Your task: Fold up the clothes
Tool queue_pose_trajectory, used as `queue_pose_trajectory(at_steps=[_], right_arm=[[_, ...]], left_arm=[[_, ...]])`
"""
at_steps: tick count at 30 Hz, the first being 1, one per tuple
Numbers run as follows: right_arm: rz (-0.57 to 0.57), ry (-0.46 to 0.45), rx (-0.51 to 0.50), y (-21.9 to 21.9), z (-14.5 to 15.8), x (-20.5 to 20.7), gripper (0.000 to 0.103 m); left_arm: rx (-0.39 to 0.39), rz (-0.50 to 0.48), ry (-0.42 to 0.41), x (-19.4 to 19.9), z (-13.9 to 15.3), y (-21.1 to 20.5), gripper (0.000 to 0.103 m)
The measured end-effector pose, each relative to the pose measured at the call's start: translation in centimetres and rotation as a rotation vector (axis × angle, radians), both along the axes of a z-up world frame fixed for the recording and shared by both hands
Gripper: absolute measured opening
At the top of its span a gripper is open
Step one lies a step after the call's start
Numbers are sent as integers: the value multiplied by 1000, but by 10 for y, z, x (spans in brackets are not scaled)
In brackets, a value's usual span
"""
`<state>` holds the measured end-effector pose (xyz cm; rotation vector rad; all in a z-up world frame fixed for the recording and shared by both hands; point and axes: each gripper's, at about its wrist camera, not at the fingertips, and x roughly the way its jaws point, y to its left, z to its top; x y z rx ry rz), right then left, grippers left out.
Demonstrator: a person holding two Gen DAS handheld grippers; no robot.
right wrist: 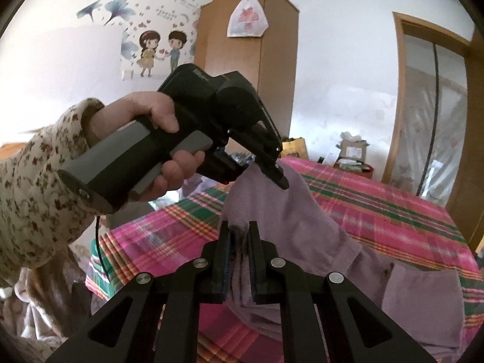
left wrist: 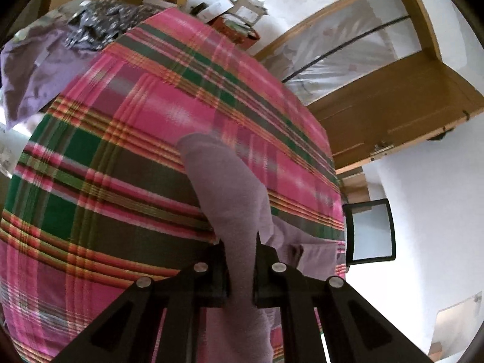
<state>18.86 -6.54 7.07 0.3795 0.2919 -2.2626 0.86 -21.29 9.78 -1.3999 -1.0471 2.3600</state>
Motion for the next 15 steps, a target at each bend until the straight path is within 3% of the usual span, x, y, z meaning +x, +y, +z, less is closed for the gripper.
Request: queue_pose_trajectory(at_steps=[15], right_arm=[[-49, -13, -93, 44, 26, -9, 10]], left_arm=[[10, -56, 43, -7, 31, 42, 10]])
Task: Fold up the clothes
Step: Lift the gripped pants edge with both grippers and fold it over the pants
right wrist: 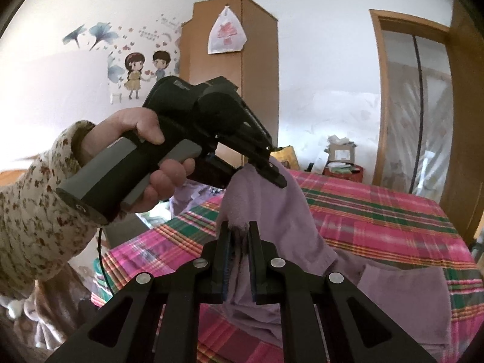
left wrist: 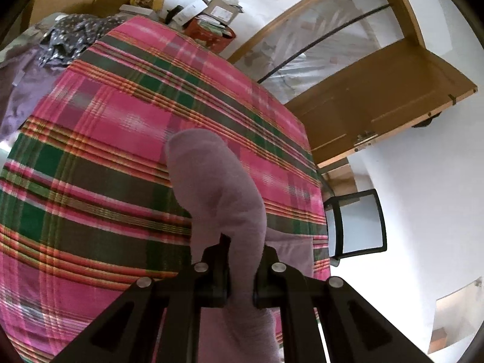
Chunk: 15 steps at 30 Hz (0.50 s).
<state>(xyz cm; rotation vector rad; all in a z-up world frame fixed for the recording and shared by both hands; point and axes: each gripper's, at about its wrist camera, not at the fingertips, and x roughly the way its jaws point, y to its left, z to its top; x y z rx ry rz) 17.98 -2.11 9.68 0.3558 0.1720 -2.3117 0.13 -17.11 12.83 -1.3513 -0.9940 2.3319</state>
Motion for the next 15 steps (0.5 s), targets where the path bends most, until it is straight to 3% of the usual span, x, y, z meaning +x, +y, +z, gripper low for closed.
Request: queue_pose_trajectory(at_steps=[15], right_arm=[[-90, 13, -44, 50, 29, -9, 10]], left_arm=[[22, -80, 21, -14, 24, 49, 10]])
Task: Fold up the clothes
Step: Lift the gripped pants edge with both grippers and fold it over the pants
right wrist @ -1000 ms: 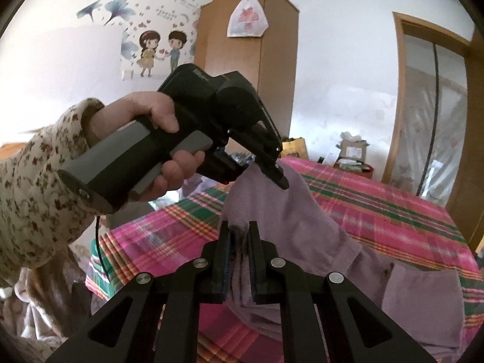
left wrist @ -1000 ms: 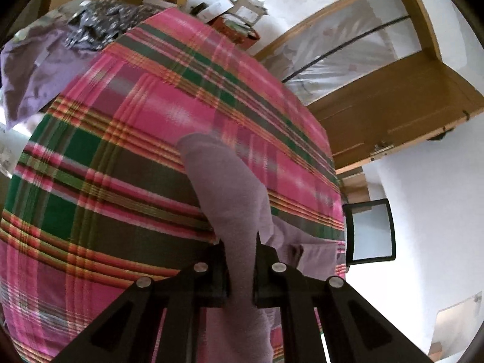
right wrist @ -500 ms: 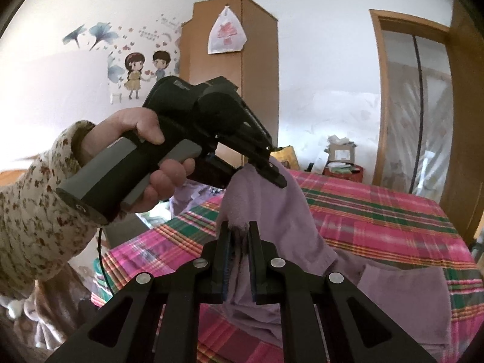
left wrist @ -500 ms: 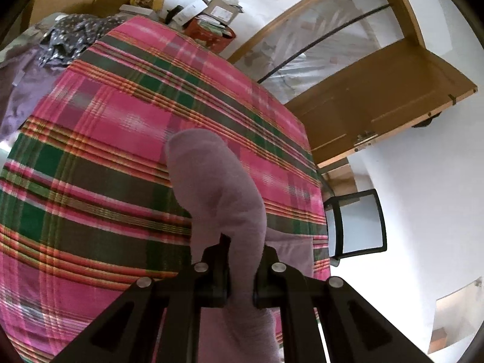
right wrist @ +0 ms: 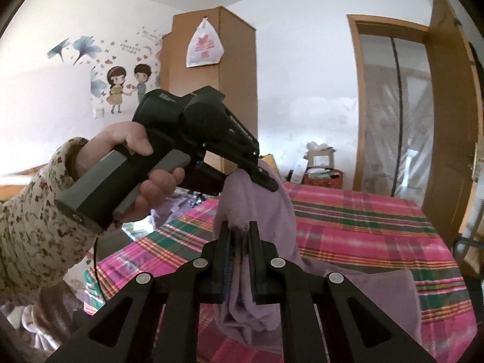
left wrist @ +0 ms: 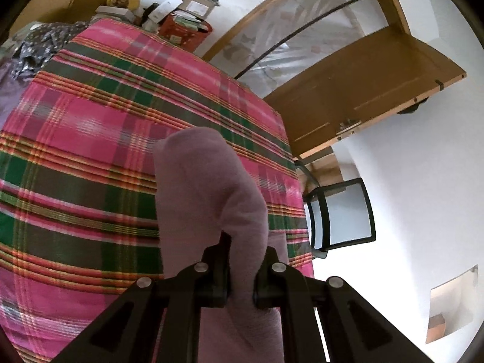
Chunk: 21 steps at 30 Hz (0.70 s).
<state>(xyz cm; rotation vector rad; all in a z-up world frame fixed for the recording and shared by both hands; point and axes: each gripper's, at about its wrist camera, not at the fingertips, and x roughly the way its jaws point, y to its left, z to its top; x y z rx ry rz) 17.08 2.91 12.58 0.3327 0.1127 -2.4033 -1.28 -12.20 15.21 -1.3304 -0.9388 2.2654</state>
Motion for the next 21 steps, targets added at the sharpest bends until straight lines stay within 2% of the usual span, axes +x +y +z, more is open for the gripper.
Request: queue_pose_trajectory(at_steps=[14, 21], right_arm=[[-74, -52, -43, 45, 8, -18, 10], [-81, -110, -89, 62, 6, -29, 10]], left_arm=[[-33, -85, 0, -15, 11, 52, 10], [-45, -100, -12, -21, 10, 67, 10]])
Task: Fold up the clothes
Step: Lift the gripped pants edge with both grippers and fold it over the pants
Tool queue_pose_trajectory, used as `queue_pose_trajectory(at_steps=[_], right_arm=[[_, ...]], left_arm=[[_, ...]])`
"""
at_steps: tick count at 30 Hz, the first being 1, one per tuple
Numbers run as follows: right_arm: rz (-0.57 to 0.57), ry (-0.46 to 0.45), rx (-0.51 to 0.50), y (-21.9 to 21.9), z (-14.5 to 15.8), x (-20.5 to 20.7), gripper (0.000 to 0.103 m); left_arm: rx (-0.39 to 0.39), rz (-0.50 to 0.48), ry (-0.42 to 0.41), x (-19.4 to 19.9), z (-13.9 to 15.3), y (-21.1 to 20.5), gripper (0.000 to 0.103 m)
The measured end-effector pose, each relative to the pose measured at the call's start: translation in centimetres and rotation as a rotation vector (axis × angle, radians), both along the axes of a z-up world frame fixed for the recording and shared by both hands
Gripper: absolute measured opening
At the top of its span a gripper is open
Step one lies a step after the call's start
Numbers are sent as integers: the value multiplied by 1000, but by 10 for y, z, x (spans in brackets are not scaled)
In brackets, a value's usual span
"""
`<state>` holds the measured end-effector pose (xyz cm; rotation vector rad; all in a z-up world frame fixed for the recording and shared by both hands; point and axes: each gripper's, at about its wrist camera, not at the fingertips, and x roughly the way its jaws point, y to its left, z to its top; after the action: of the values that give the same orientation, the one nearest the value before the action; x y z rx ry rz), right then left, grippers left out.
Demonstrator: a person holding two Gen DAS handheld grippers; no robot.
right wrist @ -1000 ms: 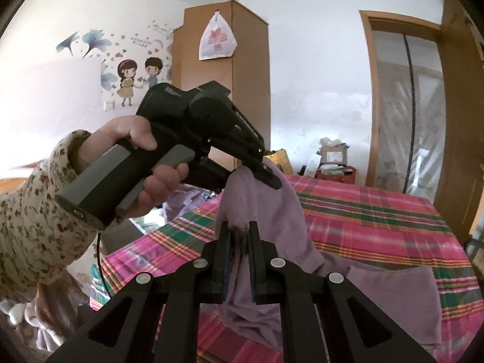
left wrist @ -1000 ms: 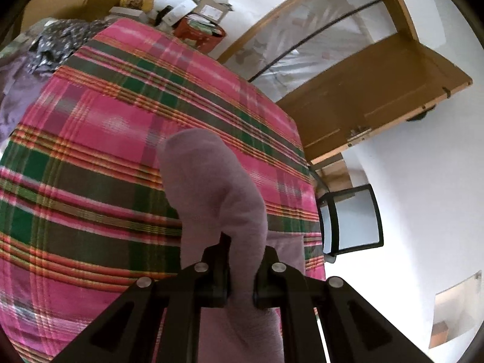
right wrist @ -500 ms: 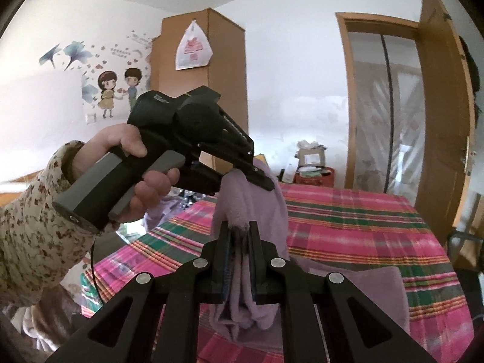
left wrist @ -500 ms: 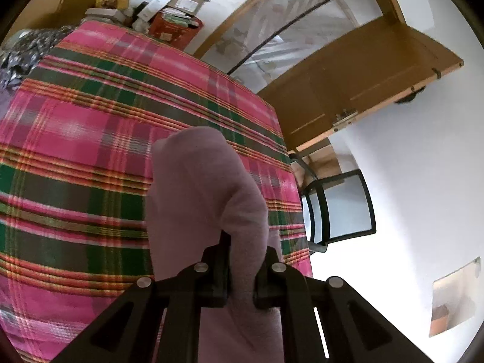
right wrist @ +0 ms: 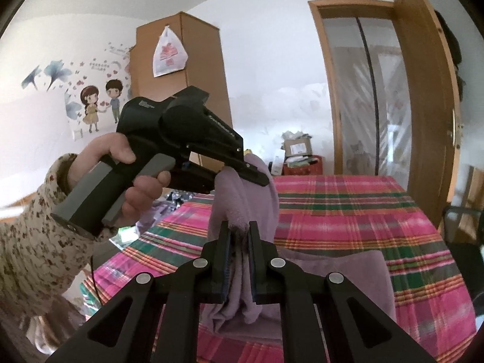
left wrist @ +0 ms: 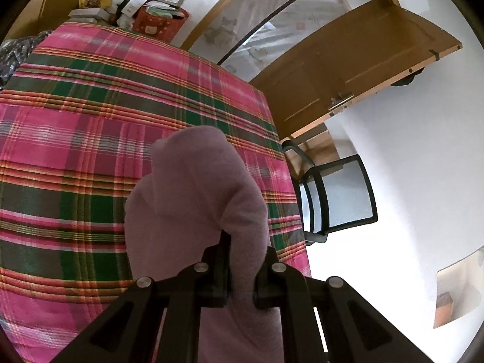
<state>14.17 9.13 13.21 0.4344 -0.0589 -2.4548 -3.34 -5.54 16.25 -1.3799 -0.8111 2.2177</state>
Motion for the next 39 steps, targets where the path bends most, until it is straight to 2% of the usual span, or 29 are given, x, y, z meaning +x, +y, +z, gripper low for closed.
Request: queue_pose_trajectory(at_steps=[17, 39], right_arm=[[-56, -28, -30, 27, -4, -7, 10], [-155, -84, -57, 62, -21, -19, 10]], left_arm=[[-34, -46, 3, -10, 3, 32, 10], [-59, -112, -30, -27, -18, 76, 10]])
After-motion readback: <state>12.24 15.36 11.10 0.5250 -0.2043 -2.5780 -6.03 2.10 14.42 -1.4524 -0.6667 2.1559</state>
